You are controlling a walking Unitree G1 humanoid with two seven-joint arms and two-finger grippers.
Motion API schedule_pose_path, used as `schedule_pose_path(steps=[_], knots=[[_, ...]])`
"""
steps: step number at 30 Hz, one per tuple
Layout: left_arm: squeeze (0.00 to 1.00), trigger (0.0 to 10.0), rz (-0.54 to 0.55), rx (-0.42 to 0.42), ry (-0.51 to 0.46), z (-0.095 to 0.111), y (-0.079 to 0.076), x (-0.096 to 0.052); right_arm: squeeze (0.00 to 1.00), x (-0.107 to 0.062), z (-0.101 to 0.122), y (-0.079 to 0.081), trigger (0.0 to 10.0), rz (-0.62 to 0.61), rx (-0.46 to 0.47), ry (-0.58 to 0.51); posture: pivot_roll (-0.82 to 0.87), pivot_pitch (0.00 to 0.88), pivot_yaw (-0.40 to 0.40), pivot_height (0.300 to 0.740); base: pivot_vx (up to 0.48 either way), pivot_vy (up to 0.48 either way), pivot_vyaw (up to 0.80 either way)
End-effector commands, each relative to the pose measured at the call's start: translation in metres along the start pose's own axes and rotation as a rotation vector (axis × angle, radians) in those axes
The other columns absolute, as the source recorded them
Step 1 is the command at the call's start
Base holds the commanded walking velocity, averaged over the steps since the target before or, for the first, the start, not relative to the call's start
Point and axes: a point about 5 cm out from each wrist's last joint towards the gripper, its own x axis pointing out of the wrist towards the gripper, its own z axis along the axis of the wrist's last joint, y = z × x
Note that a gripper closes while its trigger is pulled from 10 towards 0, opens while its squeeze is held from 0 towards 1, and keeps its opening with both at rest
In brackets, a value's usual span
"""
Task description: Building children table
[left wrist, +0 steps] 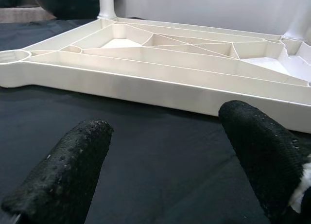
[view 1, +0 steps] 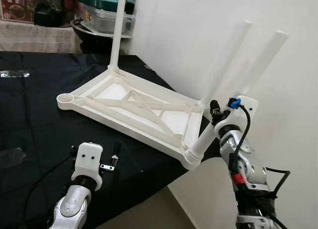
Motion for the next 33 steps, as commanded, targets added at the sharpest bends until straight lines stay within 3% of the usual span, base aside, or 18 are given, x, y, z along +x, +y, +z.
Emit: schedule_pose_path(steps=[1, 14, 33], knots=[[0.00, 10.0, -0.018, -0.009, 0.008, -0.001, -0.005, 0.002, 0.00, -0.004, -0.024, -0.016, 10.0, -0.040, -0.069, 0.110, 0.12, 0.000, -0.214, 0.740, 0.000, 0.000, 0.00], [0.00, 10.0, -0.019, -0.013, 0.009, -0.002, -0.006, 0.003, 0.00, 0.002, 0.010, -0.002, 10.0, 0.075, -0.088, 0.050, 0.12, 0.000, -0.218, 0.740, 0.000, 0.000, 0.00], [0.00, 10.0, -0.021, -0.012, 0.011, -0.002, -0.006, 0.003, 0.00, 0.004, 0.022, 0.002, 10.0, 0.106, -0.093, 0.063, 0.12, 0.000, -0.221, 0.740, 0.000, 0.000, 0.00]])
